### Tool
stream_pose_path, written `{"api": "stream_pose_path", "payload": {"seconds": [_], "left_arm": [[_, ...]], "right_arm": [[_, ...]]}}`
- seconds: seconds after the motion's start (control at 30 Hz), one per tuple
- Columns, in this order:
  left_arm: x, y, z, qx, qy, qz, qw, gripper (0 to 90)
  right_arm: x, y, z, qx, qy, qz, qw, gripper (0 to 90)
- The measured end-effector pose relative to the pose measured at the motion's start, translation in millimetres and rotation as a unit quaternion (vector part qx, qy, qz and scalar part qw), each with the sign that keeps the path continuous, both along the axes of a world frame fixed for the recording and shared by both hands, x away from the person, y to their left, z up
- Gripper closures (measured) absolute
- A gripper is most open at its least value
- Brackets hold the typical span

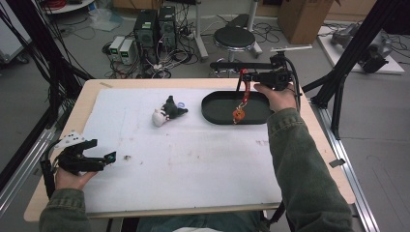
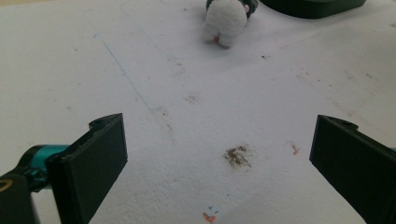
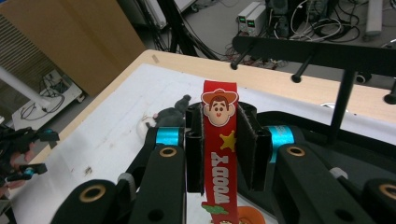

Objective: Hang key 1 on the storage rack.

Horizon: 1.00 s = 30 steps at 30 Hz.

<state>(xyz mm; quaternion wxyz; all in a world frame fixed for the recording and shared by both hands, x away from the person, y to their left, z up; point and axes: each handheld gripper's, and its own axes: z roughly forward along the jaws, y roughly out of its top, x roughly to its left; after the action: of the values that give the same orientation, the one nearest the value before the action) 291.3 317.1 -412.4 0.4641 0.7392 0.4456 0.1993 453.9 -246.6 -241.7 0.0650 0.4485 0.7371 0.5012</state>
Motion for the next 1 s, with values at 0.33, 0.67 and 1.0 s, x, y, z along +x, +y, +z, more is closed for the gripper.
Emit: {"api": "stream_pose_path", "payload": {"seconds": [0.33,0.67,1.0], "left_arm": [[-0.4,0.1,0.7,-0.003,-0.002,0.002,1.0000,4.4],[0.7,1.0,0.7,-0.004,-0.004,0.002,1.0000,4.4],[1.4,3.7,1.8,-0.004,-0.007,0.008,0.9999,4.4]], "right_arm": [[20.3,-1.1,10.6,0.003,-0.002,-0.014,0.9999,75.0],[35.5,-5.8,21.2,0.037,-0.023,-0.042,0.9982,75.1],[55.8,-2.9,13.2,0.077,-0.027,-0.069,0.9943,75.0]]}}
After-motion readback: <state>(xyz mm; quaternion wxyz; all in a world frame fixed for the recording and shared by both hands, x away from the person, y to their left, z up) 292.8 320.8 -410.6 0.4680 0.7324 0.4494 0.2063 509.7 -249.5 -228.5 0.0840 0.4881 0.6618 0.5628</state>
